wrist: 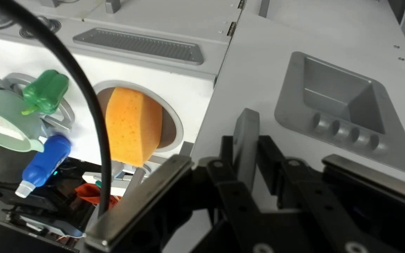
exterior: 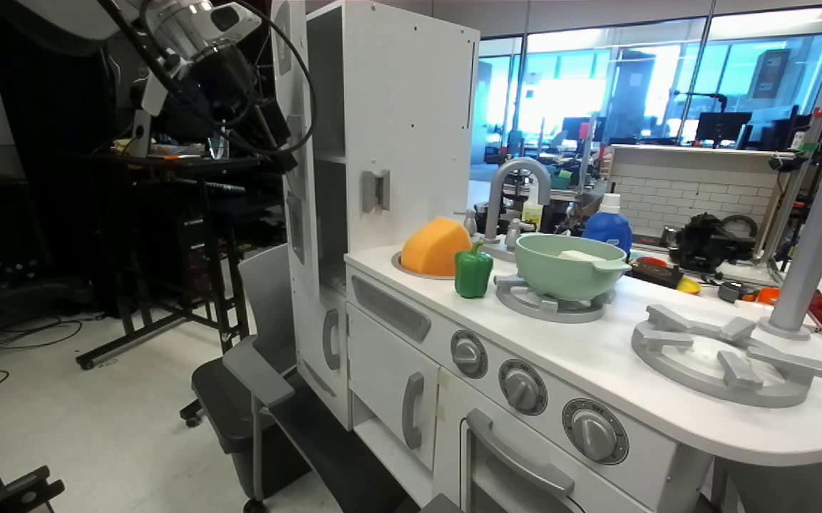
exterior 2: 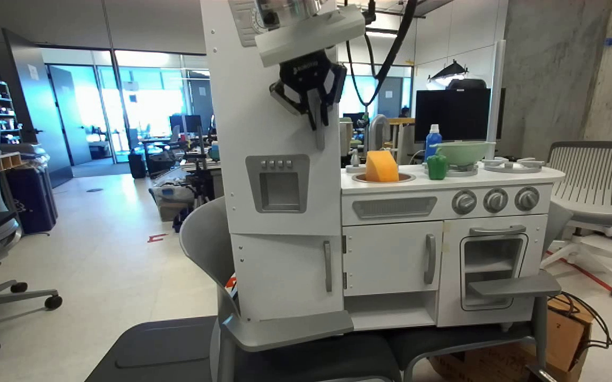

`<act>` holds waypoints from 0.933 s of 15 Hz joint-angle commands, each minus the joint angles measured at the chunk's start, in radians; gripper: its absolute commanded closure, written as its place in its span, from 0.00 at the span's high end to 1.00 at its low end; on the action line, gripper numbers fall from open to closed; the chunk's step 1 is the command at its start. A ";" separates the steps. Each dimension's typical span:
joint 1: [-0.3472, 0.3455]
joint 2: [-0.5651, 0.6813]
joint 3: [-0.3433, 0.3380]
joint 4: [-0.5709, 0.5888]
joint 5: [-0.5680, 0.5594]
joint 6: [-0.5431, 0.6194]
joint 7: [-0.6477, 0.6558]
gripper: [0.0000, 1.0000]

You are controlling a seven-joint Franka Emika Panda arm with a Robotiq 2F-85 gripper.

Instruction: Open the cupboard and put the yellow and green object inside.

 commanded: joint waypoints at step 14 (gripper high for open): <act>0.109 0.075 0.161 0.068 0.039 -0.126 0.258 0.63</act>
